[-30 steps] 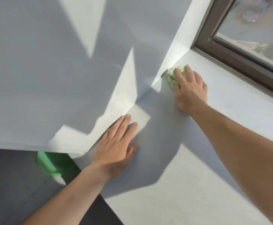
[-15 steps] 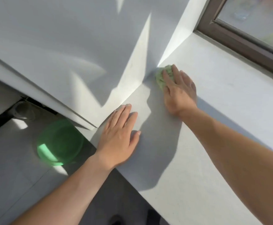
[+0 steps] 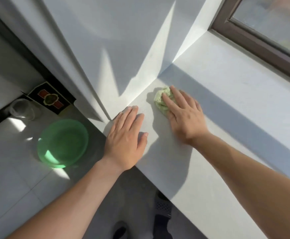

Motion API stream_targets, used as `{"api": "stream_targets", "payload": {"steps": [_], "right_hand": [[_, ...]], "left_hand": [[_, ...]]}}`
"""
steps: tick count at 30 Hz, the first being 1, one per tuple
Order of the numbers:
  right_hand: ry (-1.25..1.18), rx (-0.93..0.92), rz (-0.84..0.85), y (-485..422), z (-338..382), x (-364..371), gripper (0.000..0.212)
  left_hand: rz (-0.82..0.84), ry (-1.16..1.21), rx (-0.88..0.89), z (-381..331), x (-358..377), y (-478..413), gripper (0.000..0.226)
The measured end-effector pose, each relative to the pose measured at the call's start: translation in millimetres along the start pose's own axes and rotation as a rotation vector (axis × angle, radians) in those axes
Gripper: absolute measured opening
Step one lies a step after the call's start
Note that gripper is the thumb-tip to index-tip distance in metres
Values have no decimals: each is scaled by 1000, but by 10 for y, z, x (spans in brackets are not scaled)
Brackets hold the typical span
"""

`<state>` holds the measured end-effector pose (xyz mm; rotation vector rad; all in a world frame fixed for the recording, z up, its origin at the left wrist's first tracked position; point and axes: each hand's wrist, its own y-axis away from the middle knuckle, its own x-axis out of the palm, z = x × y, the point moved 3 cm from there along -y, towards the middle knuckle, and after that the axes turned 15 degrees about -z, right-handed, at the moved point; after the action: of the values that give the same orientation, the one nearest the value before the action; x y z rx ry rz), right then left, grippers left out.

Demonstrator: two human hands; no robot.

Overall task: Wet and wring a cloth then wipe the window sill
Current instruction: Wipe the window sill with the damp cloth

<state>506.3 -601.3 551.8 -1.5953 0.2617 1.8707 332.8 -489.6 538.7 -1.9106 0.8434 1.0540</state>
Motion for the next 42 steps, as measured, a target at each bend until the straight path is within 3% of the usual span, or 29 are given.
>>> {"api": "stream_targets", "payload": {"steps": [2,6,12,17,20,25,30,37,42], "right_hand": [[-32,-150,33,319,118,-40,51],[-16,-179,74,428,3,-121,51],[3,32,15,-357,187,117,52],[-108,-331,88,109,74,-76,51],[-128,-369,110,201,102,-77,51],[-186,-535,130,-165,644,164,48],[-278,-694,161,104,440,10,46],[-307,-639,123,-104,841,189,46],[-312,-725,133,259,411,-8,49]], "left_hand": [[-32,11,-28,-29,-9,54,54],[-110,30,-106,-164,-30,327,55],[-158,95,-297,-253,49,337,56],[-233,238,-606,-387,117,549,75],[-260,360,-733,-465,205,658,80],[-336,504,-778,-518,273,689,81],[-360,597,-888,-780,272,768,82],[-435,653,-921,-817,218,760,83],[-518,631,-905,-640,99,702,79]]}}
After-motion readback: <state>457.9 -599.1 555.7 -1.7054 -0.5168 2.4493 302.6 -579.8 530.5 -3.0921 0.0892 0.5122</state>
